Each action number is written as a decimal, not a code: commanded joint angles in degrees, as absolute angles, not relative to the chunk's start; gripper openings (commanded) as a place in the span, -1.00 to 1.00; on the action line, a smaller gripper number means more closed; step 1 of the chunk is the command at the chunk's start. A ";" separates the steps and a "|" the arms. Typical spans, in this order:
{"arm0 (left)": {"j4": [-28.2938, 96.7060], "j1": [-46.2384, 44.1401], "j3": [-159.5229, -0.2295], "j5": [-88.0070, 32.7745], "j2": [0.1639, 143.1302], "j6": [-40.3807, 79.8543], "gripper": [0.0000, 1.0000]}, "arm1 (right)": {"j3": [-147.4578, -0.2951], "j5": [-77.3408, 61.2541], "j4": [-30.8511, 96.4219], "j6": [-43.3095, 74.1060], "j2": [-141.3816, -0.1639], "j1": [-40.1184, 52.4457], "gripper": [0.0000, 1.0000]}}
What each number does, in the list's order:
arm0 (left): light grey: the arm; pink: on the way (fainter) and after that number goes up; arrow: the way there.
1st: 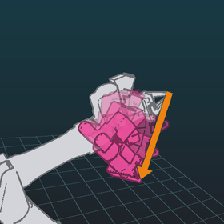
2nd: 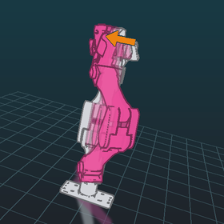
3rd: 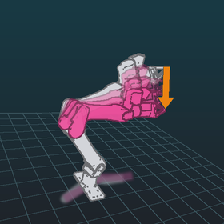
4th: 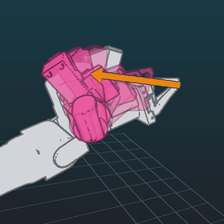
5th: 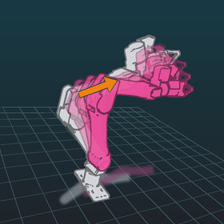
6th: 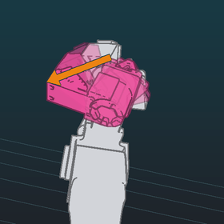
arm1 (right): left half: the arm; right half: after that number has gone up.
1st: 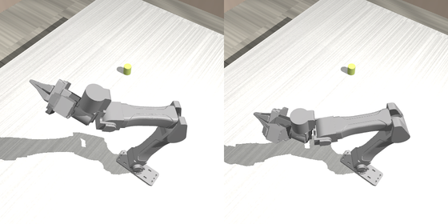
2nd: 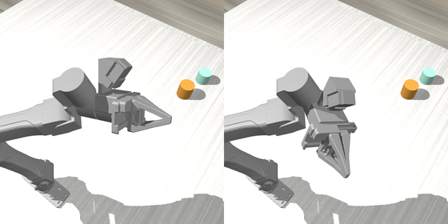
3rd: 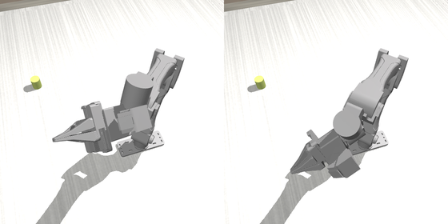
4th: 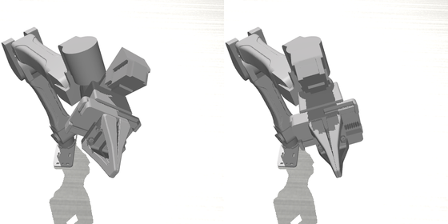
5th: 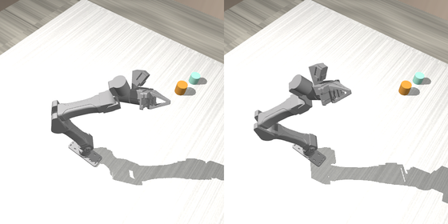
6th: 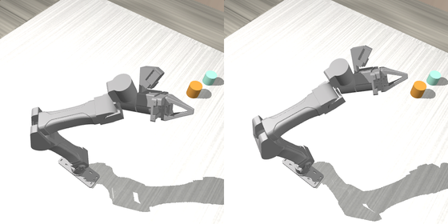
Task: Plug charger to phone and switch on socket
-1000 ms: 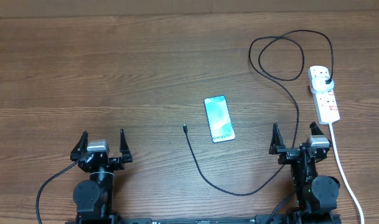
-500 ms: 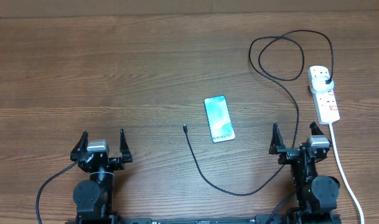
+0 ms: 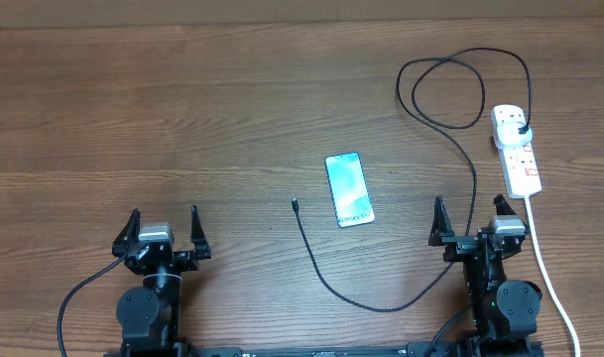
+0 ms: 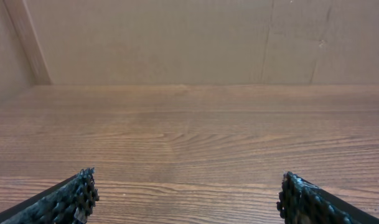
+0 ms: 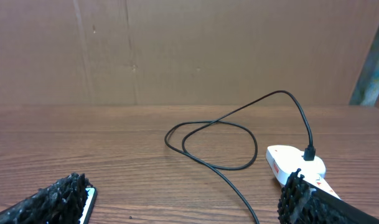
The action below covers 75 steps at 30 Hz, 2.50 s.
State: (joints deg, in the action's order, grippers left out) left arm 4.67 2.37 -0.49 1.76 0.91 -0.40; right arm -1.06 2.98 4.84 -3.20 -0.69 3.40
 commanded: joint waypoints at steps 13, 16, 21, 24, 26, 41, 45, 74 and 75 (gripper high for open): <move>5.02 2.61 -0.62 1.87 0.62 -1.26 1.00 | -0.58 3.36 4.67 -3.18 -0.56 3.25 1.00; 5.02 2.61 -0.62 1.87 0.62 -1.26 0.99 | -0.56 3.36 4.67 -3.18 -0.56 3.25 1.00; 4.99 2.61 -0.62 1.87 0.62 -1.26 0.99 | -0.58 3.36 4.67 -3.18 -0.56 3.25 1.00; 4.99 2.61 -0.62 1.87 0.62 -1.26 0.99 | -0.58 3.36 4.67 -3.18 -0.56 3.25 1.00; 4.99 2.61 -0.62 1.87 0.62 -1.26 0.99 | -0.56 3.36 4.67 -3.18 -0.56 3.25 0.99; 5.13 2.61 -0.62 -0.08 0.62 1.30 0.99 | -0.58 3.36 4.67 -3.18 -0.56 3.25 1.00; 5.10 2.61 -0.62 -0.10 0.62 5.80 0.99 | -0.58 3.36 4.67 -3.18 -0.56 3.25 1.00; 19.51 -2.04 -28.05 -14.41 25.26 12.03 1.00 | -0.58 3.36 4.67 -3.18 -0.56 3.25 1.00; 20.36 -2.92 -30.06 -13.93 27.81 12.03 1.00 | -0.56 3.36 4.67 -3.18 -0.56 3.25 1.00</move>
